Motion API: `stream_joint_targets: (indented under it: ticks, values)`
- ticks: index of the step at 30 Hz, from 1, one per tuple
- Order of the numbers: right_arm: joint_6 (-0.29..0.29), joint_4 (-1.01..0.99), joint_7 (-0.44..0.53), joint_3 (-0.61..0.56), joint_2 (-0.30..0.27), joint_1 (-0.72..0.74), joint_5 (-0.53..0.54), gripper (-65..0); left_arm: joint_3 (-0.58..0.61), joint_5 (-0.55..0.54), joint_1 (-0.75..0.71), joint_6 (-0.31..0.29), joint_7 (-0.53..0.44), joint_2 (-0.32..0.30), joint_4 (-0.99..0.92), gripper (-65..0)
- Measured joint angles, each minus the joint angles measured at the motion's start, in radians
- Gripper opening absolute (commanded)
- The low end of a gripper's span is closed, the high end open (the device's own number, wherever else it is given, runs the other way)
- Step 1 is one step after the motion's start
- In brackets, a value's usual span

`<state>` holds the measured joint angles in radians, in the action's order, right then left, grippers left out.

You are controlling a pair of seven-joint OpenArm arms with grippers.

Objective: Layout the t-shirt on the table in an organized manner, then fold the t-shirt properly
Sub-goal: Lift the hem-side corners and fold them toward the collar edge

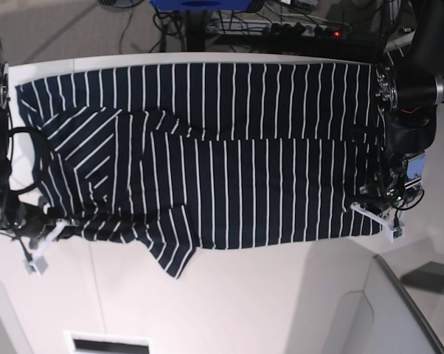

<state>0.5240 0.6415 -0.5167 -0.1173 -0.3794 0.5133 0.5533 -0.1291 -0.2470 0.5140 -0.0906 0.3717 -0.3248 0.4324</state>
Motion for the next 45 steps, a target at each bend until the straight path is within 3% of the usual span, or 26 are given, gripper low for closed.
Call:
stream_joint_targets:
  ticks: [4,9,11,13,18,28,32,33,35,39,45]
  values:
    - [0.000,0.000,0.000,0.000,0.002,0.001,-0.002,-65.0,0.008,0.004,-0.056,0.000,0.143,0.006,0.150,-65.0]
    - [-0.001,0.000,-0.002,0.000,0.000,0.000,-0.002,-65.0,0.004,0.011,-0.181,0.004,0.335,0.033,0.476,-65.0]
    - [0.000,0.000,0.000,0.000,0.003,0.001,-0.001,-65.0,0.006,0.000,-0.211,0.042,0.379,0.045,0.578,-65.0]
    - [-0.004,0.000,-0.003,0.000,0.002,0.000,-0.003,-65.0,0.006,-0.001,-0.256,0.096,0.399,0.051,0.673,-65.0]
    - [-0.007,0.000,0.000,0.000,0.002,0.001,0.001,-65.0,0.004,0.008,-0.381,0.106,0.518,0.048,0.863,-65.0]
    - [-0.008,0.000,-0.001,0.000,0.005,0.001,-0.003,-65.0,0.006,0.005,-0.477,0.106,0.555,0.053,0.934,-65.0]
    - [-0.008,0.000,-0.002,0.000,0.005,0.001,-0.003,-65.0,0.006,0.003,-0.487,0.105,0.547,0.053,0.946,-28.6]
    - [-0.007,0.000,-0.001,0.000,0.005,0.001,-0.003,-65.0,0.006,0.004,-0.492,0.106,0.552,0.053,0.946,-21.7]
    - [-0.008,0.000,-0.001,0.000,0.005,0.001,-0.003,-65.0,0.006,0.007,-0.497,0.106,0.557,0.053,0.945,-14.2]
    - [-0.008,0.000,-0.001,0.000,0.005,0.000,-0.003,-65.0,-0.019,-0.002,-0.491,0.098,0.552,0.058,0.947,-14.8]
    - [-0.007,0.000,0.000,0.000,0.000,0.000,-0.003,-65.0,-0.253,0.008,-0.476,0.112,0.552,0.049,0.943,-14.8]
